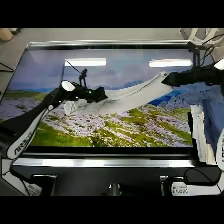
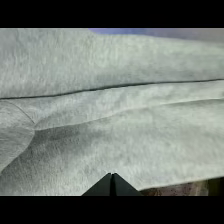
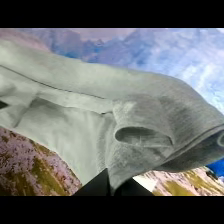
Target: Fold the shirts.
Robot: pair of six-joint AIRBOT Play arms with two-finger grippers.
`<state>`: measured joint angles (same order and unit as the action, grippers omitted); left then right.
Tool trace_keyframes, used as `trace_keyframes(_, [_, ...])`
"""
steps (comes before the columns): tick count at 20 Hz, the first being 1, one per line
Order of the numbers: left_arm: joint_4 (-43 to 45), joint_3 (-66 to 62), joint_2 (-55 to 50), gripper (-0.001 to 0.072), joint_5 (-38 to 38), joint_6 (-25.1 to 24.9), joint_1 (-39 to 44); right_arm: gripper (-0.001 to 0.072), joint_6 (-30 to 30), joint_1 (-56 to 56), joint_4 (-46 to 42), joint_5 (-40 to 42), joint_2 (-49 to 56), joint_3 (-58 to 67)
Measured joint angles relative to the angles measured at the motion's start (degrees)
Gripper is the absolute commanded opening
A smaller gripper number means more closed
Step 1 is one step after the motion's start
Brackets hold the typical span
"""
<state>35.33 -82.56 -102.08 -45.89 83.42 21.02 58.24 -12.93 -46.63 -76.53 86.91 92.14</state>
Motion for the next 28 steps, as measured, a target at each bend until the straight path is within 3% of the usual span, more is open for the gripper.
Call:
trace_keyframes(7, [-22.47,-5.84,-10.78,0.0025,2.27,-8.61,11.13,0.0012,2.75,-0.07,0.55,-8.17,-13.99,0.00])
trace_keyframes(10, [-27.78,-10.05,-14.03,0.0022,0.17,-10.34,15.39,0.0012,2.95,-0.04,1.03,-7.89,-16.15,0.00])
trace_keyframes(13, [-28.72,-11.85,-14.53,0.0020,-1.95,-11.39,14.43,0.0012,3.32,0.15,2.75,-5.77,-16.31,0.00])
trace_keyframes(17, [-15.45,-12.68,-7.91,0.0021,-6.71,-7.74,5.03,0.0012,3.52,5.70,4.79,-1.79,-12.17,0.00])
trace_keyframes(23, [10.51,-12.96,12.46,0.0023,-14.86,-1.81,-15.65,0.0015,2.12,23.39,9.86,11.08,1.73,0.00])
trace_keyframes(24, [12.33,-12.96,15.89,0.0023,-15.78,-1.38,-18.75,0.0093,1.70,26.12,11.26,12.96,4.46,0.00])
trace_keyframes(26, [14.99,-12.96,21.42,0.0023,-16.76,-0.87,-23.63,0.0665,1.25,31.21,14.14,16.41,10.36,-0.02])
trace_keyframes(28, [16.50,-12.98,25.64,0.0024,-17.64,-0.63,-26.67,0.0666,0.83,33.73,16.41,17.88,14.32,-0.04])
